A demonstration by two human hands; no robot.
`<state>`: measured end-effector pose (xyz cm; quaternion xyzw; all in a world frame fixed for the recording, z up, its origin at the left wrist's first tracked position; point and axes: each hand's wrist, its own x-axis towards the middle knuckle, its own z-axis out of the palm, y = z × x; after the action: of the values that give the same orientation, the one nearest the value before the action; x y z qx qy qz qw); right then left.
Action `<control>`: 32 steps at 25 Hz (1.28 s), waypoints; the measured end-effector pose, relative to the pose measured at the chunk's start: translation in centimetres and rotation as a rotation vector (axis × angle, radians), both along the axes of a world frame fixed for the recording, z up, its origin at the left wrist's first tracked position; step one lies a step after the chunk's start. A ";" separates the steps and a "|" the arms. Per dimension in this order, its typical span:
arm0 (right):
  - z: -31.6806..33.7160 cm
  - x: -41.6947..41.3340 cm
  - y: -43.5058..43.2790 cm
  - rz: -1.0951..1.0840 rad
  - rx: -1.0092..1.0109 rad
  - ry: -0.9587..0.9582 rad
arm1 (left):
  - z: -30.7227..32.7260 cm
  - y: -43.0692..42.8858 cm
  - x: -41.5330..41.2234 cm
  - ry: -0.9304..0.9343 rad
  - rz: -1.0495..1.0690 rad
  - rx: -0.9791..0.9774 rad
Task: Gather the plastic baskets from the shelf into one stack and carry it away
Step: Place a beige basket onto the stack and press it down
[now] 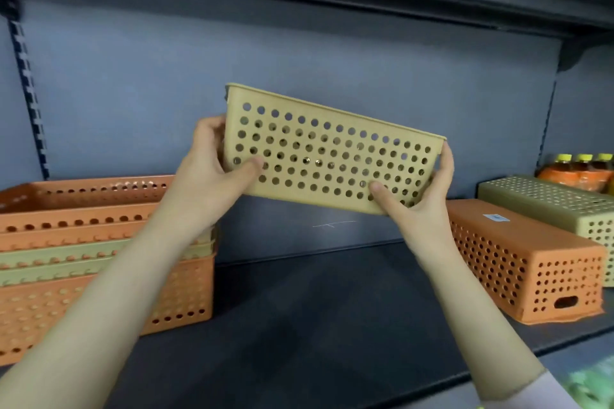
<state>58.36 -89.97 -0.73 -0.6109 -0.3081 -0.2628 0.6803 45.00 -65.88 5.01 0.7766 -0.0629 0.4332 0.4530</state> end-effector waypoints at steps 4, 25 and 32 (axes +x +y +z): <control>3.5 -4.1 5.5 0.018 -0.047 -0.102 | 2.3 5.8 -5.8 0.028 -0.011 0.094; 4.6 -9.1 24.0 0.034 -0.258 -0.060 | -1.3 24.1 -13.6 0.048 0.137 0.011; 3.9 -9.5 25.3 0.040 -0.247 -0.091 | -2.4 24.8 -13.5 0.033 0.125 -0.039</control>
<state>48.88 -64.71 3.15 -0.6713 -0.3808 -0.2369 0.5901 31.48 -41.04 2.64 0.7773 0.0017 0.4487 0.4410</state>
